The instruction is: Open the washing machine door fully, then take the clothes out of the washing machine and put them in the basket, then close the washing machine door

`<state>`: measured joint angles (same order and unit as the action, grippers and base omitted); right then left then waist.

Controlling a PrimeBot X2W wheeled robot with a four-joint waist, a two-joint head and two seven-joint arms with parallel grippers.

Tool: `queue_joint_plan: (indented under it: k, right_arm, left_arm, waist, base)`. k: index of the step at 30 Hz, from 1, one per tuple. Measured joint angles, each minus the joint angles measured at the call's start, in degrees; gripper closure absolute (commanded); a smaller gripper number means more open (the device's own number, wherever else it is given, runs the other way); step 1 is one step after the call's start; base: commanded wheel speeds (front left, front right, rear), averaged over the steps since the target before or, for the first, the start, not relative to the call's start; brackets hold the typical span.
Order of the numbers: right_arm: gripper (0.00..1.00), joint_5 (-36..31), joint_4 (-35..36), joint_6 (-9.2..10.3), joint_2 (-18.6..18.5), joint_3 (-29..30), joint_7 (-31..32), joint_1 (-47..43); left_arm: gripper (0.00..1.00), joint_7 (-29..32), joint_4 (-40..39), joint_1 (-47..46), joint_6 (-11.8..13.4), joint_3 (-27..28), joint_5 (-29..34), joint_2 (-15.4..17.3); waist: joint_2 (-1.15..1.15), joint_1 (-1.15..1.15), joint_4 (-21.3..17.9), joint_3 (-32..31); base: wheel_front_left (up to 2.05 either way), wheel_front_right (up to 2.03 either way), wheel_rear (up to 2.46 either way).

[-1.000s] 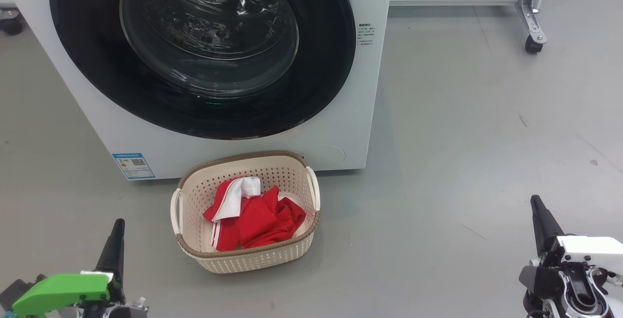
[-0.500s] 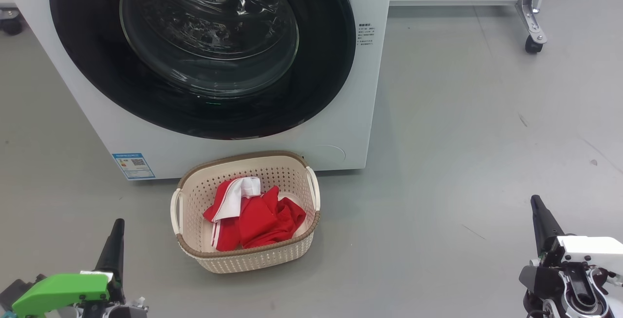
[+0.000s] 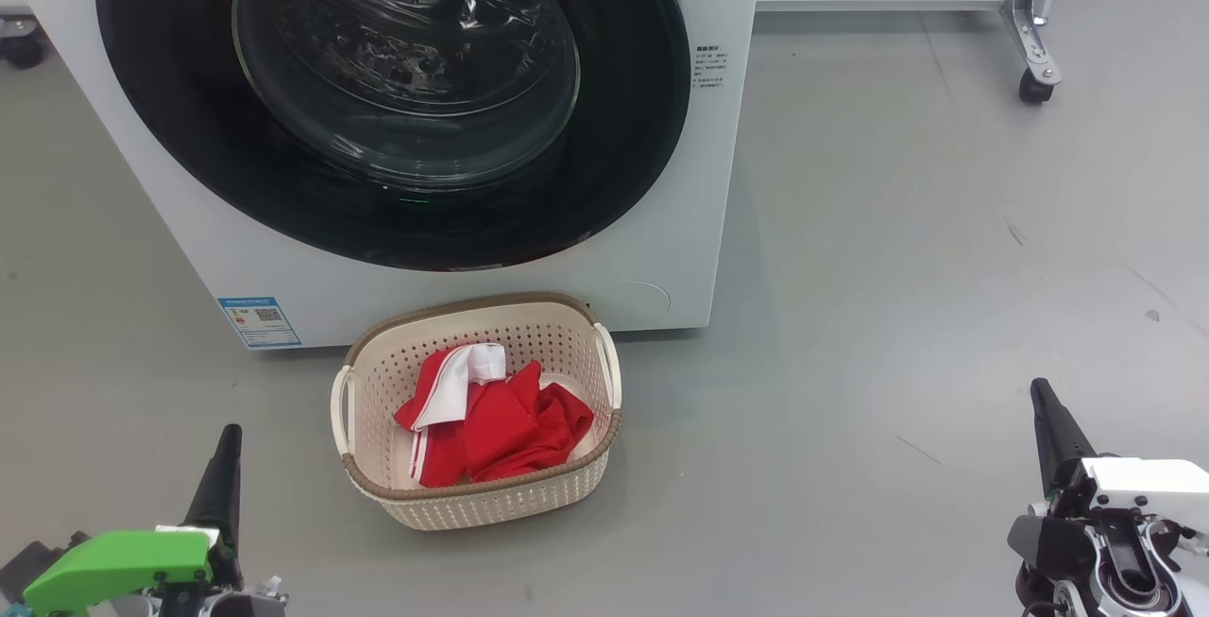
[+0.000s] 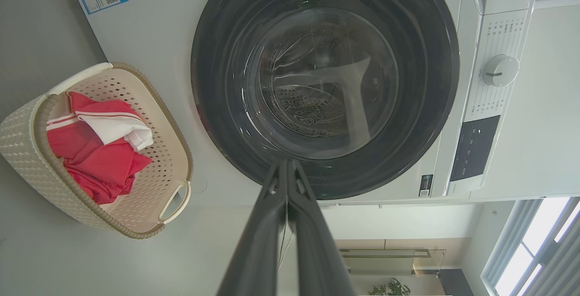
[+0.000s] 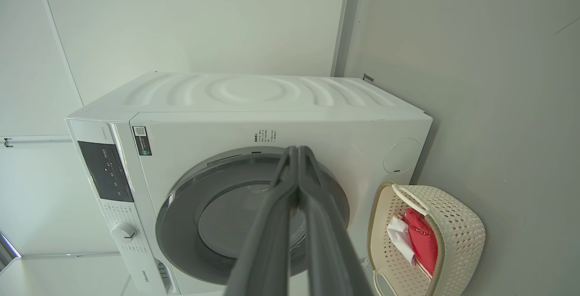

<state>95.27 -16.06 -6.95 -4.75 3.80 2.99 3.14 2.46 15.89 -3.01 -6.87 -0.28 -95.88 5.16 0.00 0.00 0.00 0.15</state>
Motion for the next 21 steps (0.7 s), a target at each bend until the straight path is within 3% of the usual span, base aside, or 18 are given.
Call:
queue_joint_plan:
  k: [21]
  right_arm:
    - [1.0,0.0,0.02,0.0,0.09,0.16,0.25,0.0]
  left_arm:
    - [1.0,0.0,-0.02,-0.01,-0.01,0.14,0.0,-0.02]
  waist:
    - [0.0,0.0,0.0,0.01]
  base:
    - [0.0,0.0,0.0]
